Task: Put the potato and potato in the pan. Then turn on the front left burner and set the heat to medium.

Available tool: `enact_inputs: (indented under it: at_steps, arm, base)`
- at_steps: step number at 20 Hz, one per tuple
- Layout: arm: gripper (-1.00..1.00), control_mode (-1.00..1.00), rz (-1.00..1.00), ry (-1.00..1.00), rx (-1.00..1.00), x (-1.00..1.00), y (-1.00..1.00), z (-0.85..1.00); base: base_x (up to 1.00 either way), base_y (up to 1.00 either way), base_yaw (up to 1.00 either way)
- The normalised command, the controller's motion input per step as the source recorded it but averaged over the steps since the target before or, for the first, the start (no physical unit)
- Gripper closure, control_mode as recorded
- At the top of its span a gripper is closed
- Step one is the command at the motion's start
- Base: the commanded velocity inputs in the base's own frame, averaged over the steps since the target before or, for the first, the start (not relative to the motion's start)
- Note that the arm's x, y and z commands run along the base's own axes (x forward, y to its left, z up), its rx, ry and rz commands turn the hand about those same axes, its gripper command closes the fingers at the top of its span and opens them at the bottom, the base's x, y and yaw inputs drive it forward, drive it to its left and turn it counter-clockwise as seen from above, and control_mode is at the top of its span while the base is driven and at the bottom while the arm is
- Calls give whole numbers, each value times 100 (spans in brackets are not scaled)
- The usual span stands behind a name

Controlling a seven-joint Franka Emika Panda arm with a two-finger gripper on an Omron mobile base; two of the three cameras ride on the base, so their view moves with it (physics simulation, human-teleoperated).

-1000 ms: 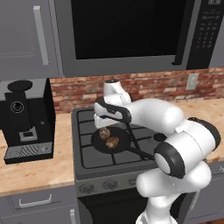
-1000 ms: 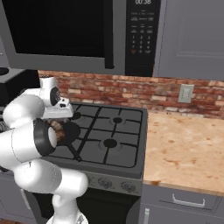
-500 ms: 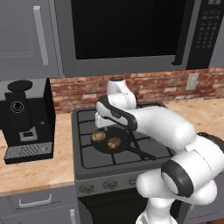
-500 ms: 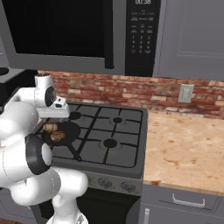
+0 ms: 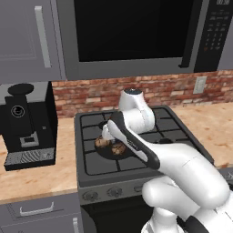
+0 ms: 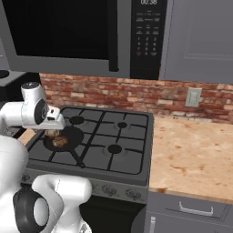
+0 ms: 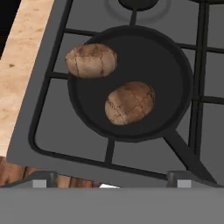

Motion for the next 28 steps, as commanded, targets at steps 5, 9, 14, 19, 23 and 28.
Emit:
enact_inputs:
  at_steps: [5, 9, 14, 19, 23, 28]
  arm:
    - [-100, -100, -5, -15, 5, -54, 0, 9]
    - [-100, -100, -7, -12, 5, -33, 0, 0]
    - [-100, -100, -10, -10, 7, -16, 0, 0]
    - [-100, -100, -19, -8, 2, -19, 0, -2]
    - [-100, -100, -27, -8, 0, -34, 1, -5]
    - [-100, -100, -25, -7, 0, -28, 23, -1]
  base:
    - [0, 0, 0]
    - [0, 0, 0]
    - [0, 0, 0]
    - [0, 0, 0]
    - [0, 0, 0]
    - [0, 0, 0]
